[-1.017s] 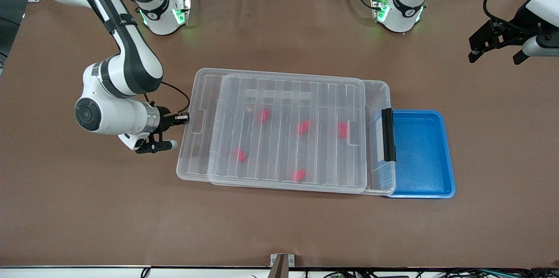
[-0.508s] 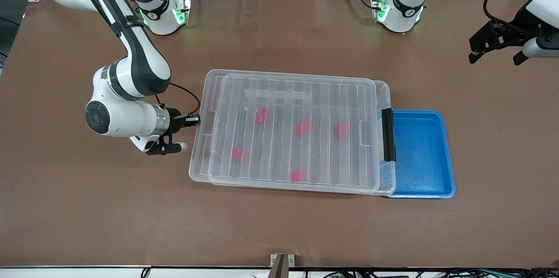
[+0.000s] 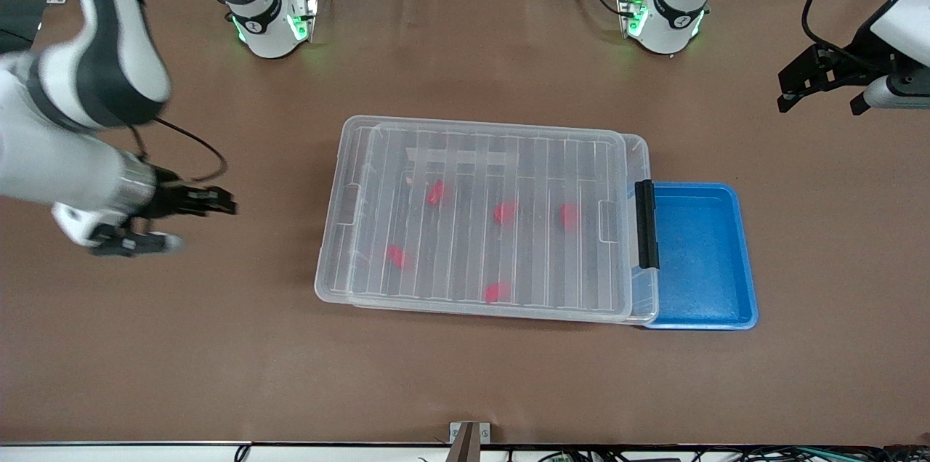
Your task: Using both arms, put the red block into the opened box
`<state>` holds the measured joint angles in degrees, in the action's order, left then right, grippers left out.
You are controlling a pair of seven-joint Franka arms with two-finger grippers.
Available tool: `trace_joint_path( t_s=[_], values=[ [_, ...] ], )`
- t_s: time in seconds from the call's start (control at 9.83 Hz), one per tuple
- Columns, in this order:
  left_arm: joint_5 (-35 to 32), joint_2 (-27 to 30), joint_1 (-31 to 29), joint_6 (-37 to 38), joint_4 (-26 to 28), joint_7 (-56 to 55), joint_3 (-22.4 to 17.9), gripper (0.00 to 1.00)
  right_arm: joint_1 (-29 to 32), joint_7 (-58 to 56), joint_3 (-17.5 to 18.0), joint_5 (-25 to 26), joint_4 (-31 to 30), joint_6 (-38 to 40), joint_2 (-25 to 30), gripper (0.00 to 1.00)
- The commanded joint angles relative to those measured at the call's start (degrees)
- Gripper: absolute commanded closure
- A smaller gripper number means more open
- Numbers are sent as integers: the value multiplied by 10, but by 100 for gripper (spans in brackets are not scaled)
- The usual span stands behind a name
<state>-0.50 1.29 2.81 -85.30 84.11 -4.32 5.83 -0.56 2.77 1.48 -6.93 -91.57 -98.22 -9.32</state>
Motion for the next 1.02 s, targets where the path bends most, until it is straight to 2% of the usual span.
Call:
trace_joint_path(
  t_s=[0.0, 0.1, 0.2, 0.31, 0.92],
  values=[
    [8, -3, 0, 0, 13, 6, -1, 0, -5, 20, -52, 65, -27, 7, 97, 0],
    [7, -3, 1, 0, 12, 6, -1, 0, -7, 20, -72, 65, -23, 30, 117, 0],
    [6, -2, 1, 0, 11, 6, -1, 0, -1, 21, -72, 65, -8, 86, 126, 0],
    [4, -2, 0, 0, 11, 7, -1, 0, 6, 21, -69, 64, 0, 109, 128, 0],
    [5, -2, -1, 1, 8, 6, -1, 0, 4, 10, -71, 70, 42, 117, 120, 0]
  ],
)
